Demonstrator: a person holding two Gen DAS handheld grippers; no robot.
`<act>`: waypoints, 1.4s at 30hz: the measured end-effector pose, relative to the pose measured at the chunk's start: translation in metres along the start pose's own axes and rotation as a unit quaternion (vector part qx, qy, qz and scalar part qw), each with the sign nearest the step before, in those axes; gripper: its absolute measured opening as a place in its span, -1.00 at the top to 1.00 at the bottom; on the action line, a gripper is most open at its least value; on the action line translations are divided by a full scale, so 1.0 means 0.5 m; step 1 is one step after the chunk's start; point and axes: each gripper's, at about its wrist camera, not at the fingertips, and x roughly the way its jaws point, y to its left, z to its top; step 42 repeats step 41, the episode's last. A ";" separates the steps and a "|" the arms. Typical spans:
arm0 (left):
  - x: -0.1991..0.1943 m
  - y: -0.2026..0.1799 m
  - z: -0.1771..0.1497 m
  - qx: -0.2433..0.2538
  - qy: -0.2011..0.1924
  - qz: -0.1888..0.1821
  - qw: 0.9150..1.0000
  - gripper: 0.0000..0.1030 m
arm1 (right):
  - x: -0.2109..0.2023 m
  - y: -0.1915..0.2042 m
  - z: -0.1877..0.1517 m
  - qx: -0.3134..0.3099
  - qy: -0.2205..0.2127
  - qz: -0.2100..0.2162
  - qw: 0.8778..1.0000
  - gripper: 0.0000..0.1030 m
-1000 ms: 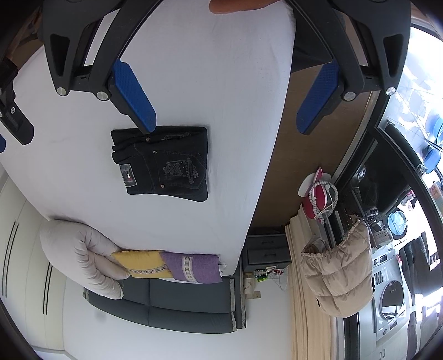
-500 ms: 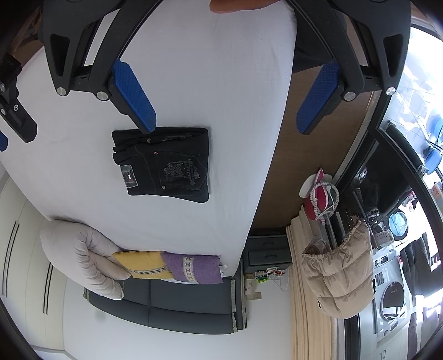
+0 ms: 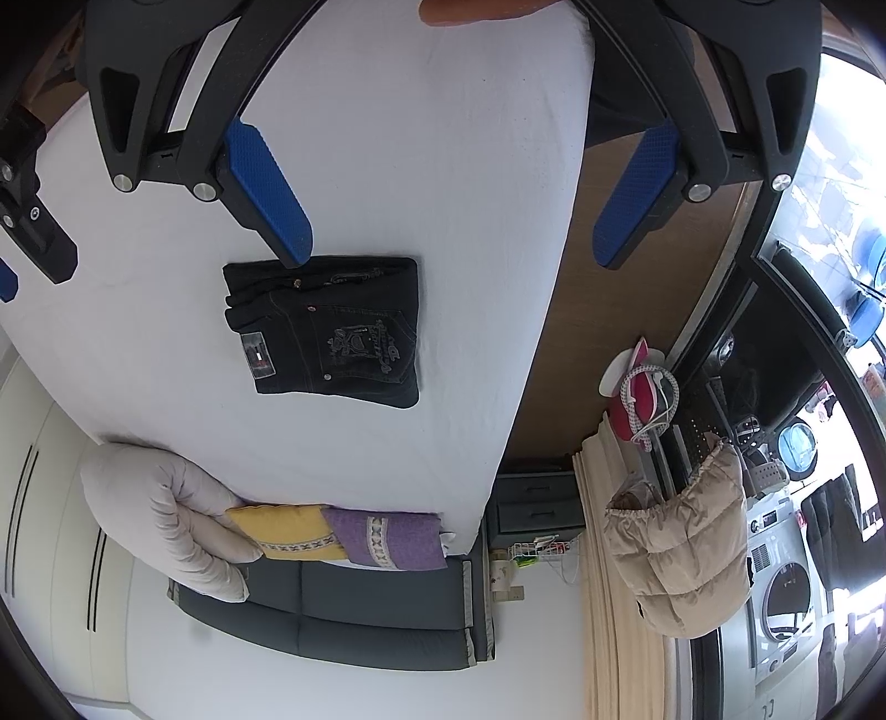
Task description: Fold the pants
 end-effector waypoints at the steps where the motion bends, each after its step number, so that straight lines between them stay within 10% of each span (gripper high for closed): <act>1: 0.001 0.000 0.000 0.000 0.000 0.000 1.000 -1.00 | 0.001 -0.001 0.002 0.000 0.000 0.000 1.000 -1.00; 42: 0.027 0.002 -0.001 0.010 -0.002 -0.006 1.000 -1.00 | 0.011 -0.003 -0.019 -0.001 0.005 0.004 1.000 -1.00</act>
